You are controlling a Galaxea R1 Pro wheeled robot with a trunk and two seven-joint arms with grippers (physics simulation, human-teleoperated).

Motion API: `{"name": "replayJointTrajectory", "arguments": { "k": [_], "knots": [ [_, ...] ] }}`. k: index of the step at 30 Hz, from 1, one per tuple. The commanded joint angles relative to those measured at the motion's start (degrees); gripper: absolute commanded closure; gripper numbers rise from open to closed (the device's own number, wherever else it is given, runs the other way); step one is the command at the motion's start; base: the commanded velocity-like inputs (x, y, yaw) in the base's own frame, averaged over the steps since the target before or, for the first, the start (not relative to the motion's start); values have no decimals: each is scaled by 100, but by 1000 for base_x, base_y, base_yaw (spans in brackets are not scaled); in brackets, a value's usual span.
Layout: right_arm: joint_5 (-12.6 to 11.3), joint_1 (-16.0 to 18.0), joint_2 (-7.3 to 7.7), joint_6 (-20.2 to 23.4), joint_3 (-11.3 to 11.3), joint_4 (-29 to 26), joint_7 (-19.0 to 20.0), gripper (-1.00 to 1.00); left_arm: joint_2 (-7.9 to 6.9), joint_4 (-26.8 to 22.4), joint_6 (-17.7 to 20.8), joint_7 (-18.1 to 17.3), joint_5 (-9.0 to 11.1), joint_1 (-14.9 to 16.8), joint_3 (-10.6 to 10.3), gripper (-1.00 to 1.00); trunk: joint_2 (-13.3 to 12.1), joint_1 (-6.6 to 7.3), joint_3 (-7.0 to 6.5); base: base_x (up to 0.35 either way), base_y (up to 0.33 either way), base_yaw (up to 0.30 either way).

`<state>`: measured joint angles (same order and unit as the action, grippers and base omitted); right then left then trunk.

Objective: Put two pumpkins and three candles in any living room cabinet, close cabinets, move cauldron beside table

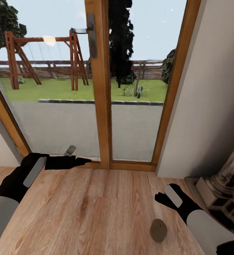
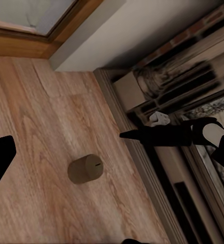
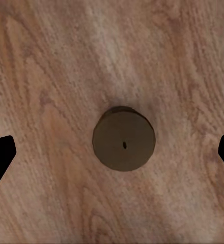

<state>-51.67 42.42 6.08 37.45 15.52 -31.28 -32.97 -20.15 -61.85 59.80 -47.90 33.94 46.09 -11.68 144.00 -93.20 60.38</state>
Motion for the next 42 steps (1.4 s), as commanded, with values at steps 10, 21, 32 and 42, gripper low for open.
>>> {"name": "replayJointTrajectory", "arguments": {
  "k": [10, 21, 32, 42],
  "knots": [
    [-63, 4, 7, 8, 47, -10, -48, -100, -4, -10, 20, -18, -2, 5, -9, -100, 8, -10, 94, 13, -11, 0],
    [-63, 4, 7, 8, 48, -9, -47, -100, -6, -11, 20, -21, -2, 5, -8, -100, 23, -38, 338, 0, 0, 0],
    [-27, 5, 1, -43, 69, -9, -43, -100, -6, -11, 20, -27, 0, 5, -1, -100, 37, -66, 582, 0, 0, 0],
    [17, 6, -4, -333, 203, -4, 344, -100, -8, -19, 20, -361, 7, 5, -2, -100, 51, -92, 803, 0, 0, 0]
  ]
}}
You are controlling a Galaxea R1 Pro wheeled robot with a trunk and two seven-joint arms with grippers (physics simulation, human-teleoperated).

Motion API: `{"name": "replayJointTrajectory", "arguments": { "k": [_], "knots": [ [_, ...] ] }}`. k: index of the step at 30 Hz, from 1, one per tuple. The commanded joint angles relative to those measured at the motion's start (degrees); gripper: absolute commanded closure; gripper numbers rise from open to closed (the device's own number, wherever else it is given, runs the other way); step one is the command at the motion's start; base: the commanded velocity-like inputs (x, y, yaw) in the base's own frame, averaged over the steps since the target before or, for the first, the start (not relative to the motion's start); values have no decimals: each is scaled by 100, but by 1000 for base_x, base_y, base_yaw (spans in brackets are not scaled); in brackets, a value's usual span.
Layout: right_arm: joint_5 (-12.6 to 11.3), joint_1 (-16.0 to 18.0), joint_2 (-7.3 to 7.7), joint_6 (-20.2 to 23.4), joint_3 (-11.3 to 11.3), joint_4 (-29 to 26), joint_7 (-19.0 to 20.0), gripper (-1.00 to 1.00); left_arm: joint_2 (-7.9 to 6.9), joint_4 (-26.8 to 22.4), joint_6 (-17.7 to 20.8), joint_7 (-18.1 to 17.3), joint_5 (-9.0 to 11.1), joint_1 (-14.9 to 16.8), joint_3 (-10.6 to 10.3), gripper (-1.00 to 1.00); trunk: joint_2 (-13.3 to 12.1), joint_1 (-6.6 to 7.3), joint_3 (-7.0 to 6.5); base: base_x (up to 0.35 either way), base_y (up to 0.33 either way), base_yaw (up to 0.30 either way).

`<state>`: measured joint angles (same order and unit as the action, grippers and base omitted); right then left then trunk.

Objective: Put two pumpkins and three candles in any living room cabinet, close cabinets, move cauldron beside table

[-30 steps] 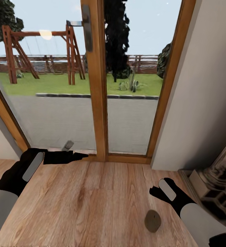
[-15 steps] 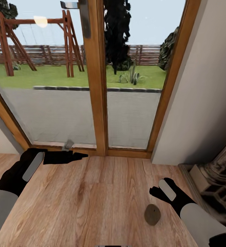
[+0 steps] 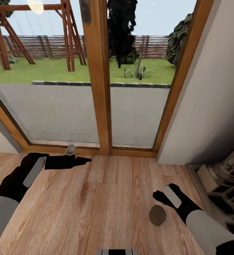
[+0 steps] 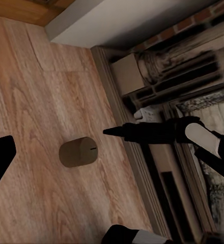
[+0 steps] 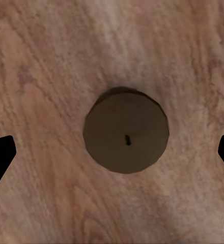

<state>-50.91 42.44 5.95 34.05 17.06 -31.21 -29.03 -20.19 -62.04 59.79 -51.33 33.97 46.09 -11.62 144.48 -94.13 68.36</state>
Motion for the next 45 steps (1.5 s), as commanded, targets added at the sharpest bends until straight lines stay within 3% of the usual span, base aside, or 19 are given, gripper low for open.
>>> {"name": "replayJointTrajectory", "arguments": {
  "k": [1, 6, 13, 19, 24, 27, 35, 45],
  "knots": [
    [-57, 3, 9, -27, 77, -10, -25, -100, -4, 2, 21, -65, 4, 5, -10, -100, 4, -1, 28, 0, 0, 0],
    [-55, 2, 5, -210, 237, -8, 53, -100, -4, 2, 21, -245, 4, 5, -26, -100, 11, -14, 139, 0, 0, 0],
    [-52, 1, 6, -262, 278, -10, 84, -100, -2, 1, 21, -670, 4, 5, -58, -100, 20, -32, 294, 0, 0, 0],
    [-56, 4, 2, -275, 308, -24, 98, -100, -7, 0, 21, -1669, -9, 5, -82, -100, 27, -45, 405, 0, 0, 0],
    [-53, 3, 2, -317, 328, -49, 156, -100, -4, -5, 21, -2076, -13, 5, -85, -100, 27, -45, 405, 0, 0, 0],
    [-51, 6, 6, -350, 331, -63, 291, -100, -3, -14, 21, -2163, -13, 5, -85, -100, 31, -53, 471, 0, 0, 0],
    [-50, 25, 11, -353, 333, -62, 405, -100, -9, -65, 21, -2229, -14, 5, -78, -100, 31, -53, 471, 0, 0, 0],
    [-50, 27, 23, -349, 331, -52, 416, -100, 11, -69, 21, -2587, -14, 5, -84, -100, 31, -53, 471, 128, -24, 0]
  ]
}}
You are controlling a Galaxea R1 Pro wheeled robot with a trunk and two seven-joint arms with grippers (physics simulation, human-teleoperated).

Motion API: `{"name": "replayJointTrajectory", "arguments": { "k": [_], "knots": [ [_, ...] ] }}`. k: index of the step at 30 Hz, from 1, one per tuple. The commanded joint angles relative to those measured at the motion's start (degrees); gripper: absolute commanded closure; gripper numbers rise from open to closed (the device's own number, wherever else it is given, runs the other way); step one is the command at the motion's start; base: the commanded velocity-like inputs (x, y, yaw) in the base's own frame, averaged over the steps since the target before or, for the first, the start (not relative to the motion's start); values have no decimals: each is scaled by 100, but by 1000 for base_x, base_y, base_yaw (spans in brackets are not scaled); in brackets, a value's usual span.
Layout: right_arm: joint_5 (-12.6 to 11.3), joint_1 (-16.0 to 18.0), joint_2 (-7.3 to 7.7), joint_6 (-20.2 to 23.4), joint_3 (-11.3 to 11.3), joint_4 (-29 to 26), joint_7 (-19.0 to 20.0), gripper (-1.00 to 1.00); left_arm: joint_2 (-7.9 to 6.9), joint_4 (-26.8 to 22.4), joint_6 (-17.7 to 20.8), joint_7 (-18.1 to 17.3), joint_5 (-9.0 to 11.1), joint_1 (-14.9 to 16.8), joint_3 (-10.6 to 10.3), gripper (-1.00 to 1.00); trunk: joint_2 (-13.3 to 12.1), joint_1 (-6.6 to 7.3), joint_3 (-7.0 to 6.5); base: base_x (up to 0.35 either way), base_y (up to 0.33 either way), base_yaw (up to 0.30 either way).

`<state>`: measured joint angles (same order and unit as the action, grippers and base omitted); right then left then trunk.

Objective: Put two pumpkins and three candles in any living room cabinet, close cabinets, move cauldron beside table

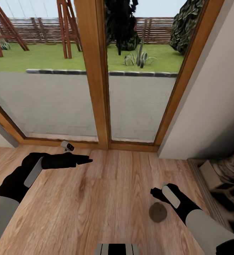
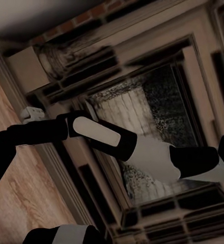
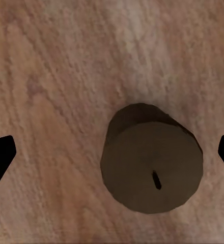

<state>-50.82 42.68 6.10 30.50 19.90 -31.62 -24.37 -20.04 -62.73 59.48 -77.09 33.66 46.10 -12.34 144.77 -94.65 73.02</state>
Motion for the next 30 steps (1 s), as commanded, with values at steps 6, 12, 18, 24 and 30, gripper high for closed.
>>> {"name": "replayJointTrajectory", "arguments": {
  "k": [6, 12, 18, 24, 30],
  "knots": [
    [-61, 11, 60, 48, 26, 10, -51, -100, 11, 9, 52, -11, -9, 5, -13, -100, 2, -1, 5, 84, -30, 0],
    [-60, 15, 78, 59, 14, 33, -51, -100, 16, 14, 52, -1, -36, 5, -11, -100, 2, -1, 5, 12, -4, 0],
    [-64, 109, 98, 57, 6, 310, -51, -100, 17, 18, 52, 0, -40, 5, -6, -100, 9, -14, 116, 2, -1, 0],
    [-60, 131, 96, 53, 5, 394, -51, -100, 17, 16, 52, 1, -31, 5, -5, -100, 17, -30, 249, 0, 0, 0],
    [-60, 135, 87, 48, 12, 408, -51, -100, 15, 11, 52, 0, -27, 5, -5, -100, 25, -45, 381, 0, 0, 0]
  ]
}}
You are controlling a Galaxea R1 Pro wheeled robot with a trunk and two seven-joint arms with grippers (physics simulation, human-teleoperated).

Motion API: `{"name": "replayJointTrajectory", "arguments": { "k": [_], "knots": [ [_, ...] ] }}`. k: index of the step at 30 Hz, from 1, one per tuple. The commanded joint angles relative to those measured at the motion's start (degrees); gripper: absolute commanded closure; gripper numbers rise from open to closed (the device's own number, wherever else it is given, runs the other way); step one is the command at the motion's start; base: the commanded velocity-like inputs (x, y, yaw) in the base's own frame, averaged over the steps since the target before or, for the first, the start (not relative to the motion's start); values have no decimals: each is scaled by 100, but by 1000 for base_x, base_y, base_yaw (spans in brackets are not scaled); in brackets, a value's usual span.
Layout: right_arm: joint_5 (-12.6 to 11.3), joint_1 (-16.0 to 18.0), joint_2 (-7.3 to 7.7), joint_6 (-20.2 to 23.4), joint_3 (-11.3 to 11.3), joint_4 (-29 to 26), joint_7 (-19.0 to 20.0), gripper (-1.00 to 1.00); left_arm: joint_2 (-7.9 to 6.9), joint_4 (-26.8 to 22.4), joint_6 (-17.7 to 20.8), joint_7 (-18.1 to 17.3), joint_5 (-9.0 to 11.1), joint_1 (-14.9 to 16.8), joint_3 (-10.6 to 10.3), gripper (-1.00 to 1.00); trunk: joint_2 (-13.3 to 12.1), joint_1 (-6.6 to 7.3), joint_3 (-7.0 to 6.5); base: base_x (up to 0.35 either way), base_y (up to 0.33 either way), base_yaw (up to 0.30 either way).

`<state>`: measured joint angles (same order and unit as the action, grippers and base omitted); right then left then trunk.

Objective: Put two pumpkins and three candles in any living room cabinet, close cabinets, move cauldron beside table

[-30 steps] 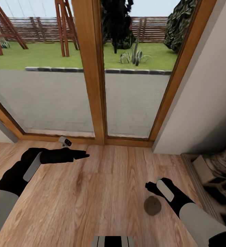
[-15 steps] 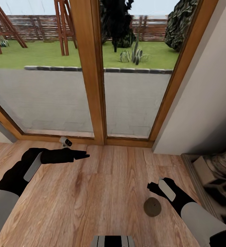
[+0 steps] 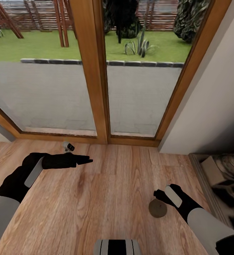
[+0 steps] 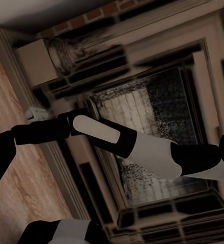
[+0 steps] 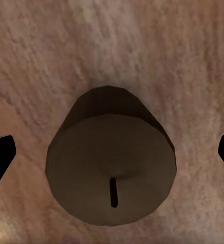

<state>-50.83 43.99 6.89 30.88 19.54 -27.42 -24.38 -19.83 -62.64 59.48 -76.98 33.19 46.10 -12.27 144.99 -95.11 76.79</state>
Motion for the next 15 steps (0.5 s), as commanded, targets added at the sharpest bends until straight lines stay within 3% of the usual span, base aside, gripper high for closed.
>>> {"name": "replayJointTrajectory", "arguments": {
  "k": [1, 15],
  "knots": [
    [-59, 3, 6, 9, 50, -12, -49, -100, -5, 0, 52, -13, 20, 5, -13, -100, 4, -1, 27, 0, 0, 0],
    [-59, 4, -31, -29, 73, -1, -49, -100, -5, -3, 52, -19, 21, 5, -13, -100, 14, -22, 204, 0, 0, 0]
  ]
}}
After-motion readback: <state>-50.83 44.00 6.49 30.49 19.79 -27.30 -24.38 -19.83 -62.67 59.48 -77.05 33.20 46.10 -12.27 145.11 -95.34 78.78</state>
